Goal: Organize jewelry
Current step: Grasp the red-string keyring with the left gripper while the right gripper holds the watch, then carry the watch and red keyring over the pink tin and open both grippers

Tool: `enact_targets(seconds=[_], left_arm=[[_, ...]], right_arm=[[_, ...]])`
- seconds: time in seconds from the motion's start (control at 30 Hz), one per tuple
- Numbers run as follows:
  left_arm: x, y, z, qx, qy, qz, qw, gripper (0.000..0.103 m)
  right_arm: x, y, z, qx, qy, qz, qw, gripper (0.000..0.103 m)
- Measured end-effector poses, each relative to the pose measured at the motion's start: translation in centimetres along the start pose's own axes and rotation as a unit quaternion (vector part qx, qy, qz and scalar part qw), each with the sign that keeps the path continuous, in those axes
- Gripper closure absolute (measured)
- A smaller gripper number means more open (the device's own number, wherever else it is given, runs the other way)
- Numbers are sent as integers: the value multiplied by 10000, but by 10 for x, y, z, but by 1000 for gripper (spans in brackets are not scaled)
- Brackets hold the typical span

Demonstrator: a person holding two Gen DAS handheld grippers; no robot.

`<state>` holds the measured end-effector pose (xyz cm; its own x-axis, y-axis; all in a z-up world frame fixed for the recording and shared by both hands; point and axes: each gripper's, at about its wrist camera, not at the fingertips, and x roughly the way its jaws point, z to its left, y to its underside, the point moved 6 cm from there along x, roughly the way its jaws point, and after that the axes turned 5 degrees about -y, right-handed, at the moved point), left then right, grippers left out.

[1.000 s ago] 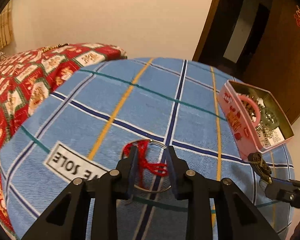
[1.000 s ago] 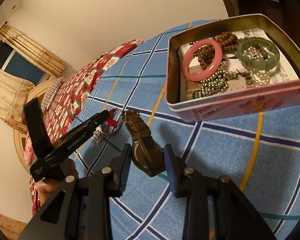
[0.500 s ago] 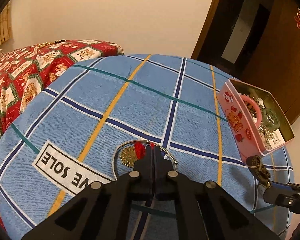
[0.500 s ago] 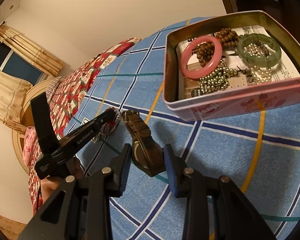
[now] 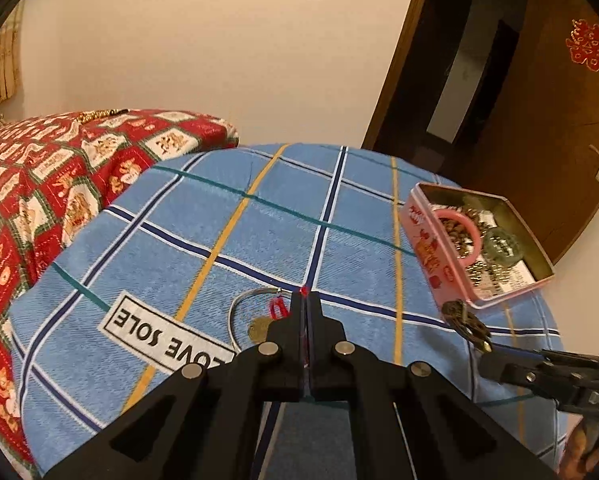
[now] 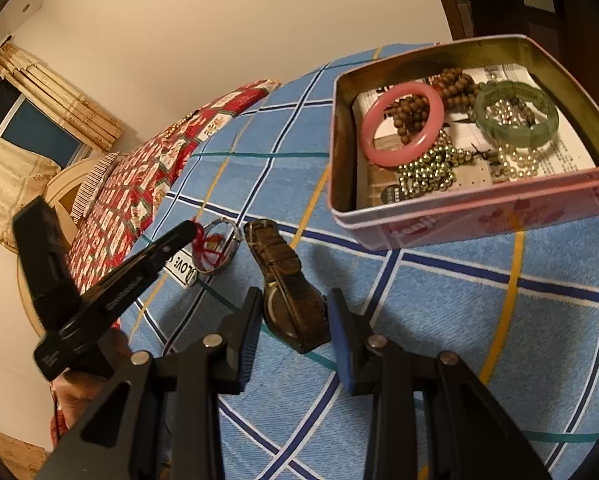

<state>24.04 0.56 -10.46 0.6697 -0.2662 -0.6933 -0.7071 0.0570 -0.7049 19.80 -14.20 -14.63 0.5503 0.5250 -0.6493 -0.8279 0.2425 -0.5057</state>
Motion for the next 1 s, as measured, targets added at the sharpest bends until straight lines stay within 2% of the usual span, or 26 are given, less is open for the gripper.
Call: enact_targets(seconds=[0.27,0.53,0.87,1.0], left_arm=[[-36,-4,-3,59,151,-321,9994,103],[-58,-13,-20,229,292,-553,9978,103],[-78,-25,-36,379,604,-796,9943,103],[-81,-35,-53,480,785,-884,9918,103]], right_arm=[[-8,-3,11,-289,254,-229,9990,67],[-20,-11,16,-329,270,-438,9981,67],[-49,-26,8,-238,209,-859,9958,67],[-63,-38,-2,-234,355,-1111,9929,67]])
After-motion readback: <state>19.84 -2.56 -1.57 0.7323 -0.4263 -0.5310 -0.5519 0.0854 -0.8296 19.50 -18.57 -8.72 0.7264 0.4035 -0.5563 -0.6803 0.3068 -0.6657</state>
